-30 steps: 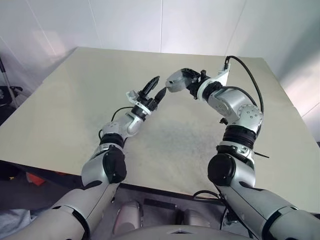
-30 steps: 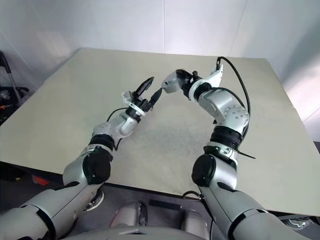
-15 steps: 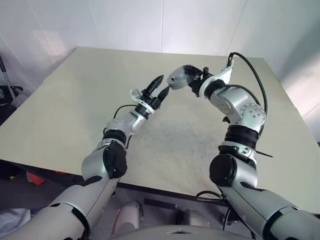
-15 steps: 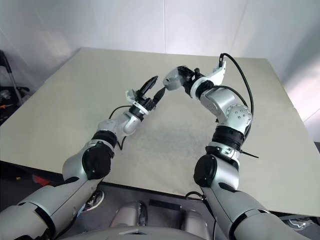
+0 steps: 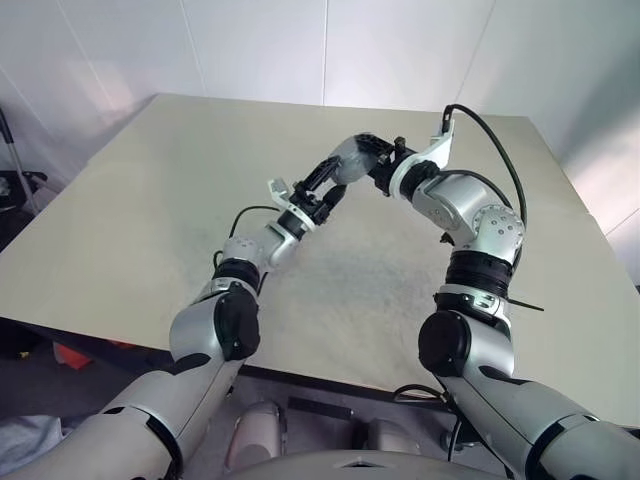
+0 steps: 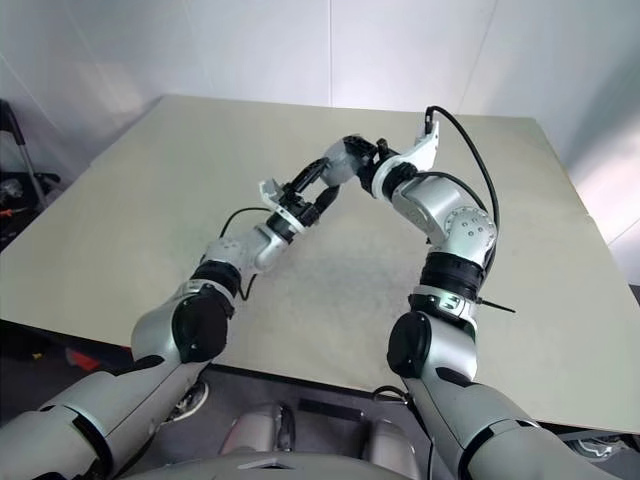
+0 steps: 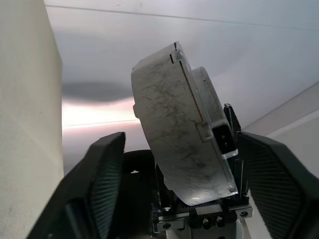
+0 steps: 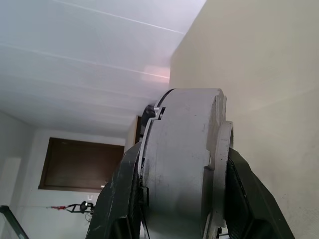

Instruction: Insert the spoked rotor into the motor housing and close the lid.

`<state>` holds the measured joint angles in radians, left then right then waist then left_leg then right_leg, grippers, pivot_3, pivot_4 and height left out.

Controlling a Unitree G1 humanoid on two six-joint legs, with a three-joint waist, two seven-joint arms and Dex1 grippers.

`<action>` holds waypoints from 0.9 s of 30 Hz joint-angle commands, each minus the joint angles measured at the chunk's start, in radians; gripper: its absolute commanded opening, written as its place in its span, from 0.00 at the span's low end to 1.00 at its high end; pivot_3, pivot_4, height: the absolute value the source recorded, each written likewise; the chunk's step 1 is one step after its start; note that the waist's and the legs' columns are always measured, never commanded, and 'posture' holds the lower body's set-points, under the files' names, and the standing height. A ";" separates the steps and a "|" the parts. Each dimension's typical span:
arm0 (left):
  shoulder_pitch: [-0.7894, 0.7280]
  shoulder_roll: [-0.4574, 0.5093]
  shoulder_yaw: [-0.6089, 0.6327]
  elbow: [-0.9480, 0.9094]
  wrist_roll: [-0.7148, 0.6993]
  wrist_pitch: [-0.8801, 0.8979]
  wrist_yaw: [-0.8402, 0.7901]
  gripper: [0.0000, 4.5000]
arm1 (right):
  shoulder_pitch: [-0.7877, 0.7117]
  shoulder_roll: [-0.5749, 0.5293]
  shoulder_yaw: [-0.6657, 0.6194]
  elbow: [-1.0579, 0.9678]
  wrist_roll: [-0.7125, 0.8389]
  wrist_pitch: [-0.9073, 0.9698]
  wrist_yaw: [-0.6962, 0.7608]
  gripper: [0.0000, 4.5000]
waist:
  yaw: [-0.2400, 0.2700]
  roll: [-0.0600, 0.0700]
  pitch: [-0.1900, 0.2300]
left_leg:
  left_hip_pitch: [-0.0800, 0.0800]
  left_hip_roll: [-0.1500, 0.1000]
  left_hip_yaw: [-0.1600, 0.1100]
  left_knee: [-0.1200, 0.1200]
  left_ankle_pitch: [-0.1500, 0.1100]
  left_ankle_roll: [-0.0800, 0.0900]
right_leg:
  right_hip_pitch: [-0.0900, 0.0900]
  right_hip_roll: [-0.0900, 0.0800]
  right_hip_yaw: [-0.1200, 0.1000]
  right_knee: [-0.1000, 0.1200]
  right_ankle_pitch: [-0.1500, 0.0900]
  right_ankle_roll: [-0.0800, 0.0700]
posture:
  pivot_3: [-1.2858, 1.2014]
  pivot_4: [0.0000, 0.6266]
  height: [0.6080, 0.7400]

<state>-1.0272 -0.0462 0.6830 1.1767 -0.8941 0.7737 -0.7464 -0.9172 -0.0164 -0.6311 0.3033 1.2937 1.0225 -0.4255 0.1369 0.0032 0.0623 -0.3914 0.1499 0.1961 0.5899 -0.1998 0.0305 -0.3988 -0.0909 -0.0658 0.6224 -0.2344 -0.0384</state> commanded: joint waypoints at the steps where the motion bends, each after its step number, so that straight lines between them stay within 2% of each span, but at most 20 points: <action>1: -0.034 0.006 0.049 0.016 -0.048 0.027 0.004 0.99 | -0.028 -0.014 0.016 -0.040 0.052 -0.012 0.027 0.51 | -0.001 0.000 0.000 | 0.000 0.001 0.000 0.002 0.000 0.001 | 0.000 0.000 0.000 0.001 0.000 0.000 | 0.52 0.00 1.00; 9: -0.058 0.004 0.105 0.040 -0.087 0.071 0.002 0.99 | -0.021 -0.021 0.030 -0.047 0.064 -0.012 0.027 0.51 | 0.000 0.000 0.000 | -0.003 0.001 0.000 0.007 -0.002 0.003 | 0.000 -0.001 0.000 0.002 0.000 0.000 | 0.52 0.00 1.00; 24: -0.137 -0.049 0.164 0.098 -0.095 -0.040 0.012 0.99 | -0.018 -0.044 0.052 -0.062 0.083 -0.001 0.006 0.51 | 0.010 0.000 0.000 | -0.004 0.002 0.000 0.007 -0.002 0.003 | -0.001 -0.001 -0.001 0.002 0.000 0.000 | 0.52 0.00 1.00; 27: -0.134 -0.051 0.177 0.099 -0.100 -0.043 0.007 0.78 | -0.011 -0.048 0.056 -0.066 0.090 -0.003 -0.003 0.51 | 0.013 0.000 0.000 | -0.004 0.002 0.000 0.007 -0.002 0.003 | -0.001 -0.001 -0.001 0.002 0.000 0.000 | 0.52 0.00 1.00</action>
<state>-1.1297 -0.1007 0.8401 1.2935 -0.9635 0.7371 -0.7239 -0.9071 -0.0492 -0.5811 0.2994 1.3419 1.0252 -0.4290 0.1497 0.0032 0.0623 -0.3955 0.1516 0.1960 0.5974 -0.2019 0.0339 -0.3997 -0.0915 -0.0669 0.6241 -0.2342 -0.0382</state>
